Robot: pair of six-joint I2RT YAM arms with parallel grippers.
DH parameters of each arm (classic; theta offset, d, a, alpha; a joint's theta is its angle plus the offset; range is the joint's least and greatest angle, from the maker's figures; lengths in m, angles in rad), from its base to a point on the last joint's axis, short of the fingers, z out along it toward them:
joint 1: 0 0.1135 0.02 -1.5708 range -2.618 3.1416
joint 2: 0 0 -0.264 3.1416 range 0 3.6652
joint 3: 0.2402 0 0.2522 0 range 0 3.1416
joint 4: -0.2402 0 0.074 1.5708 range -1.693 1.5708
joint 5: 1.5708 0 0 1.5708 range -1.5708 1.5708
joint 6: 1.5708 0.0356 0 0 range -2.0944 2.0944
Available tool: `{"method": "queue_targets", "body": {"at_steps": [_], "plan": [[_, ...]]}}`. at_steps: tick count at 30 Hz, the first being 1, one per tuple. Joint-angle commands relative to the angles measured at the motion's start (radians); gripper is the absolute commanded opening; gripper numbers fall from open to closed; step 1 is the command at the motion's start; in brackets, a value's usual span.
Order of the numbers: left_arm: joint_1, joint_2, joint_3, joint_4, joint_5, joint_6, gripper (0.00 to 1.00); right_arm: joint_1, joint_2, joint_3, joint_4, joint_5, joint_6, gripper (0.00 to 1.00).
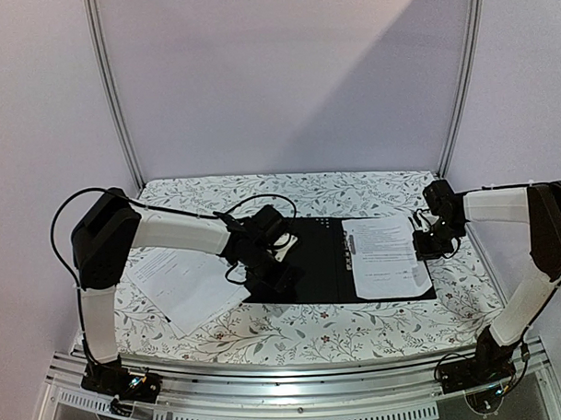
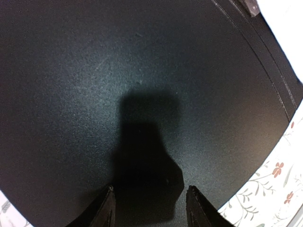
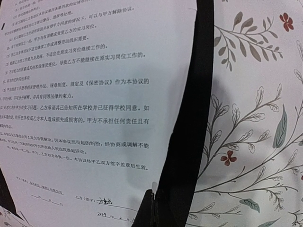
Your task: Put the files into the folder
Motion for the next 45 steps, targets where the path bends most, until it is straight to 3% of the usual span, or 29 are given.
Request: {"method": "queue_targets", "body": {"at_steps": [1, 13, 37, 45], "plan": [[0.02, 0.077, -0.049, -0.11, -0.021, 0.003, 0.52, 0.002, -0.011, 0.014, -0.019, 0.021, 0.023, 0.0], [0.016, 0.079, -0.048, -0.114, -0.017, 0.006, 0.51, 0.0, -0.02, -0.003, -0.032, 0.084, 0.055, 0.0], [0.008, 0.065, -0.046, -0.118, -0.022, 0.011, 0.51, -0.001, -0.009, 0.013, -0.052, 0.045, 0.088, 0.0], [0.006, 0.064, -0.048, -0.121, -0.027, 0.013, 0.51, -0.001, -0.04, 0.016, -0.09, 0.054, 0.073, 0.39]]}}
